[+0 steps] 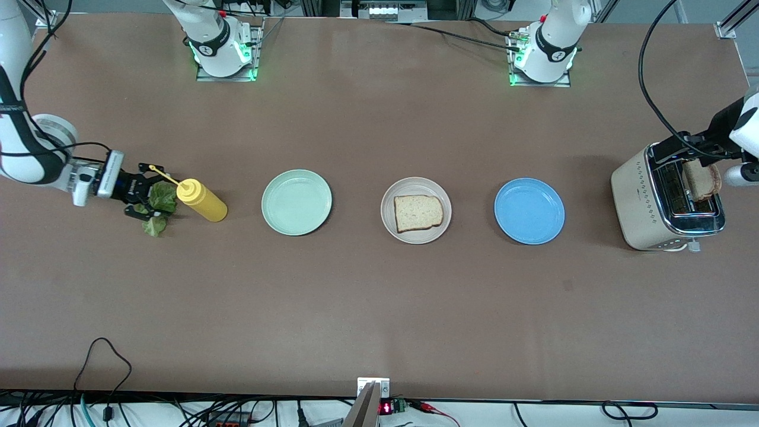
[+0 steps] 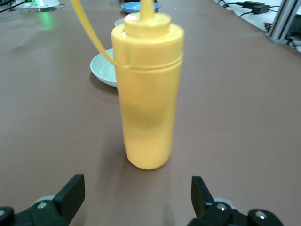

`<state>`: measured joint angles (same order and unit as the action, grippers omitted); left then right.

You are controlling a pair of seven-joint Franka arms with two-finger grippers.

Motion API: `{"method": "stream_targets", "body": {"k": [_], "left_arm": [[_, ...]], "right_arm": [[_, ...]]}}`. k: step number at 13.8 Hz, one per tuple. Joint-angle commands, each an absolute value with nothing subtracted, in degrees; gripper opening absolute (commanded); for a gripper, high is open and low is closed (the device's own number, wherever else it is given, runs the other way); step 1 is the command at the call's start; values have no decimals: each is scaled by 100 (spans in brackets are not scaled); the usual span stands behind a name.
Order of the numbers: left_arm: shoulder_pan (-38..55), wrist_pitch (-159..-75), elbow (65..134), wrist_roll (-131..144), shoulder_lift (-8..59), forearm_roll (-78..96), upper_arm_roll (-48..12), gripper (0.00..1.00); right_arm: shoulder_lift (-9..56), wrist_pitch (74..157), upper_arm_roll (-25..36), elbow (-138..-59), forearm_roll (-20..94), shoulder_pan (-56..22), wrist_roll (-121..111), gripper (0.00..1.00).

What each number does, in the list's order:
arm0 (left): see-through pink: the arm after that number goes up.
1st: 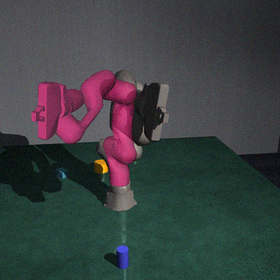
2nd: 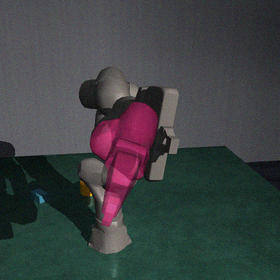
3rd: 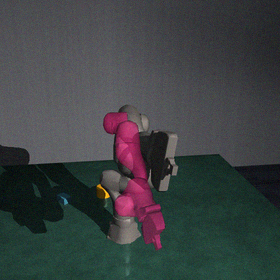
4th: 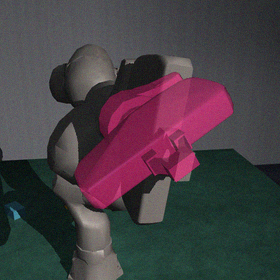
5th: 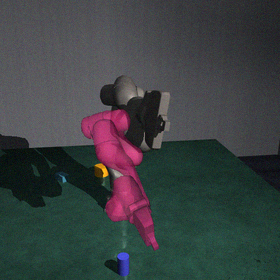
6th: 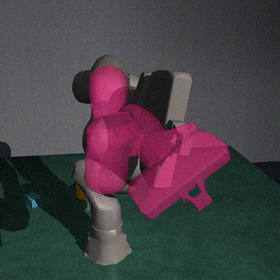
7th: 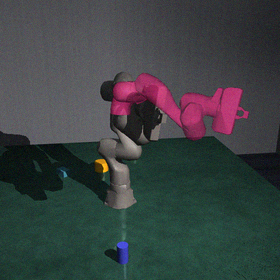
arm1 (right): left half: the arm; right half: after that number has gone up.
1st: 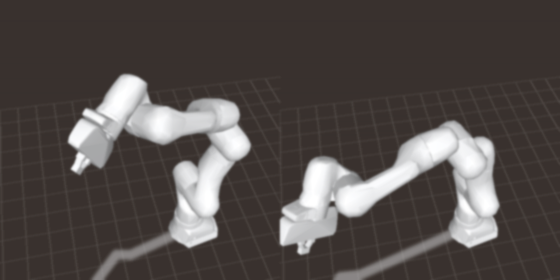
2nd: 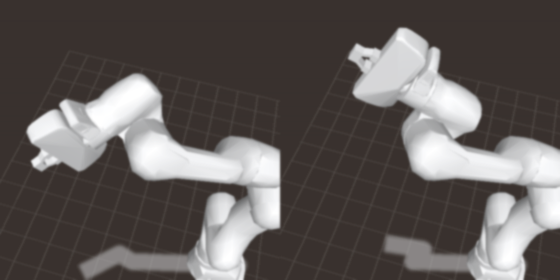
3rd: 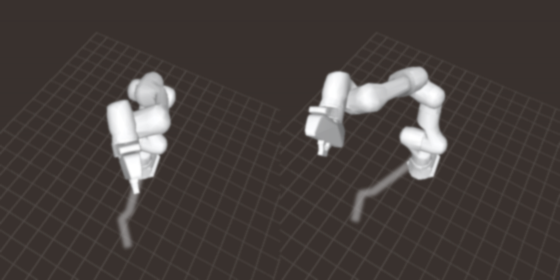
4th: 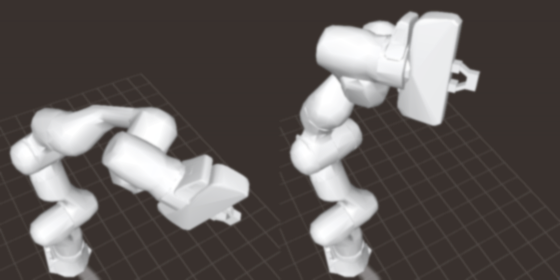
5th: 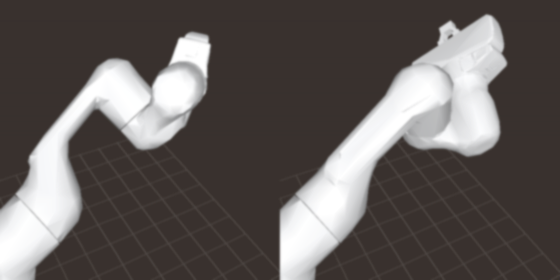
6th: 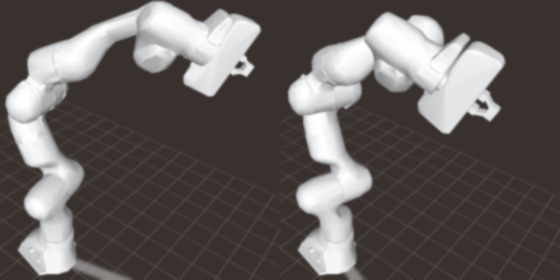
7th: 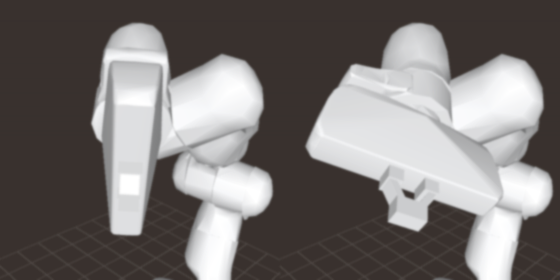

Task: Make sandwich in beige plate with both arms
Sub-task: 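Withdraw the right gripper away from the bottle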

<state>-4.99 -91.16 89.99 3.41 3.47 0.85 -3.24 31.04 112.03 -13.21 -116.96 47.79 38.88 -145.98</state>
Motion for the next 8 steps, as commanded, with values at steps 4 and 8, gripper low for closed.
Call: {"method": "stream_targets", "body": {"k": [4, 8], "left_arm": [[-483, -9062, 9026, 264, 272, -9, -325, 100], [-483, -9062, 9026, 264, 272, -18, -325, 100]], "right_arm": [[2629, 10873, -1020, -11435, 4475, 4017, -13599, 100], [2374, 10811, -713, -11206, 4131, 4017, -12186, 100]]}}
